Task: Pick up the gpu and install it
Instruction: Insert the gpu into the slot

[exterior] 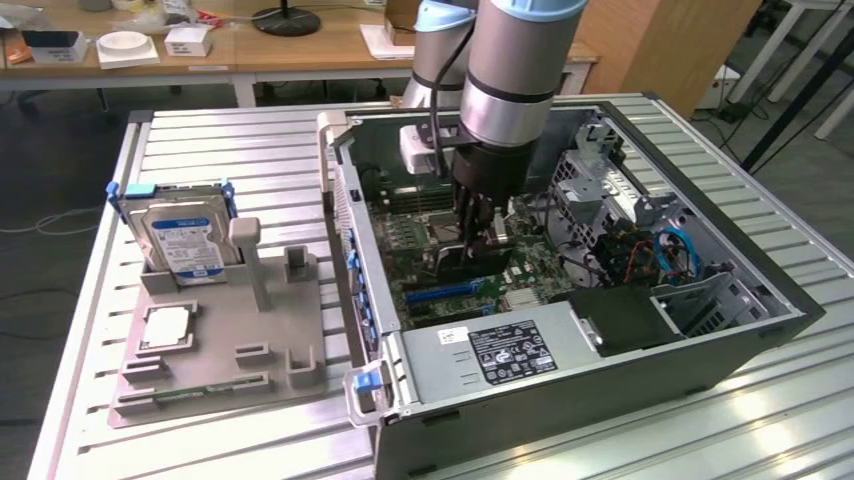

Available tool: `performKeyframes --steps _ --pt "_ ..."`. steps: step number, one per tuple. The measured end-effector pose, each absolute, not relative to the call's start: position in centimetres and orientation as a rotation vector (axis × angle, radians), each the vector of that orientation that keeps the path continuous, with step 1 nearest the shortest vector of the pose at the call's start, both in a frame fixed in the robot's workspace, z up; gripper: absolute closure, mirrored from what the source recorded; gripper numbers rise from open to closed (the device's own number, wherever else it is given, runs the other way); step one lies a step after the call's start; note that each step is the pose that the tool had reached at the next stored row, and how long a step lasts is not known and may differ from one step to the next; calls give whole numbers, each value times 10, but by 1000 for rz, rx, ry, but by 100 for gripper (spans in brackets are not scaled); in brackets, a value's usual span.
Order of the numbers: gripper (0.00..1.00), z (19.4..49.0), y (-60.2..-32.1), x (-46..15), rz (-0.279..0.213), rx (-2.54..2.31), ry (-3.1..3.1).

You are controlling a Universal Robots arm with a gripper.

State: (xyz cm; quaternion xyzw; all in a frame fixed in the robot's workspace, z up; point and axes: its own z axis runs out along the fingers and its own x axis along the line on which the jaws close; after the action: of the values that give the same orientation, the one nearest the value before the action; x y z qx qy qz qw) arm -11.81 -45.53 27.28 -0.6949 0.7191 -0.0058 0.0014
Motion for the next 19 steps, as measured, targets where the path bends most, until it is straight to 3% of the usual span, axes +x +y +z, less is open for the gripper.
performKeyframes --steps 19 --pt "74 272 -455 -124 -24 -2221 2228"
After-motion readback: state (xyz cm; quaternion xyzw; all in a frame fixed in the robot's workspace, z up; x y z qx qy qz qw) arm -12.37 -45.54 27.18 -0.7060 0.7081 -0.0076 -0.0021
